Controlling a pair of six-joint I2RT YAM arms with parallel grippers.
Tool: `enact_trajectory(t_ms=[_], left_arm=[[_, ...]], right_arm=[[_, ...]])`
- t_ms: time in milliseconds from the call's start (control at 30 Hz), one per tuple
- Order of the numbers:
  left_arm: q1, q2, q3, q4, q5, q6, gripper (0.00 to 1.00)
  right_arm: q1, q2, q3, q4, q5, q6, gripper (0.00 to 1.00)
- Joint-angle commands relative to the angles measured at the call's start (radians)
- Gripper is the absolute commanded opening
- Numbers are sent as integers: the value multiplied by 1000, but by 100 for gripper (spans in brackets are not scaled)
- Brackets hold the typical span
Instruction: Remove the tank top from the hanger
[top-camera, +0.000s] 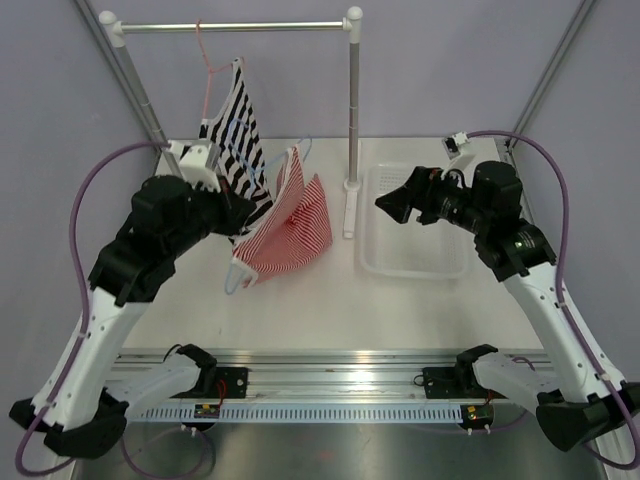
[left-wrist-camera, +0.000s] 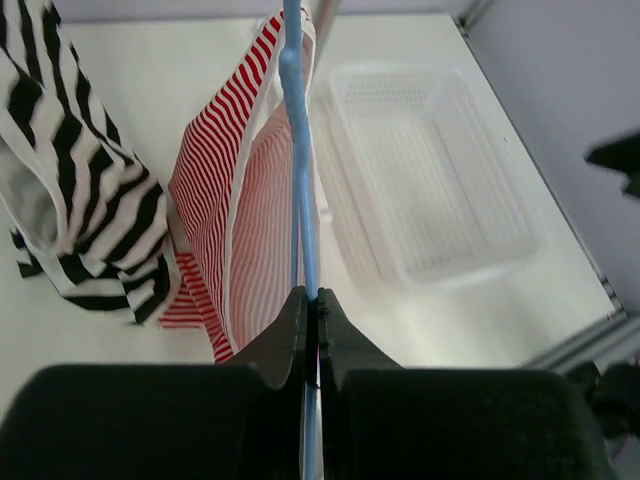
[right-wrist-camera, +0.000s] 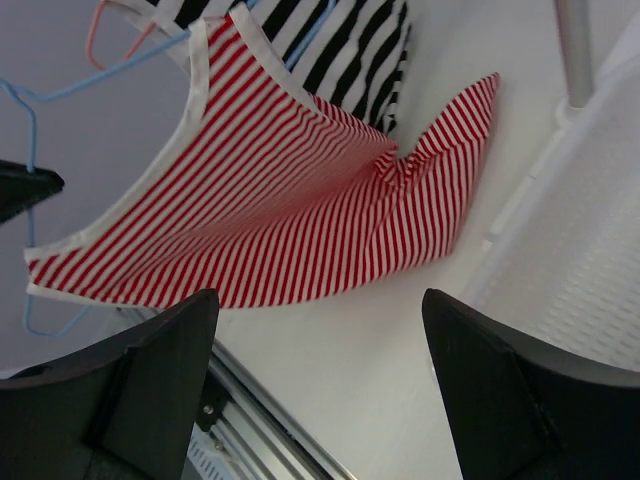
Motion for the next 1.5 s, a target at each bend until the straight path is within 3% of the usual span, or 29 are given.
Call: enact_trajectory(t_ms=[0, 200, 300, 400, 600, 667, 800, 867, 1000, 1033, 1133, 1333, 1467], left_arm=[[-3, -154, -125, 83, 143, -3, 0], [-5, -375, -341, 124, 243, -86, 0], [-5, -437, -401, 85, 244, -97, 0], [-5, -480, -424, 39, 233, -85, 0], [-5, -547, -422, -21, 237, -78, 0], [-5, -558, -424, -40, 232, -78, 0], [-5, -564, -429, -73, 241, -71, 0], [-5, -566, -436, -84, 235, -60, 0], [-5, -570, -439, -115, 210, -51, 0], [-5, -574, -441, -118, 212, -48, 0], [-5, -581, -441, -135, 186, -42, 0], [-5, -590, -430, -150, 184, -42, 0], [-5, -597, -396, -184, 154, -31, 0]], right_arm=[[40, 79, 19, 212, -189, 121, 90], [282, 216, 23, 356, 38, 134, 81], [425, 285, 62, 352, 252, 88, 77], [537, 337, 92, 324, 463, 54, 70], [670, 477, 183, 263, 663, -38, 64], [680, 501, 200, 255, 685, -53, 57], [681, 532, 232, 261, 722, -70, 52], [681, 534, 243, 264, 731, -76, 41], [681, 546, 260, 255, 771, -99, 31], [681, 550, 263, 255, 779, -105, 26], [681, 569, 275, 234, 823, -118, 0], [681, 589, 275, 234, 813, -132, 0], [674, 604, 310, 189, 888, -148, 0]])
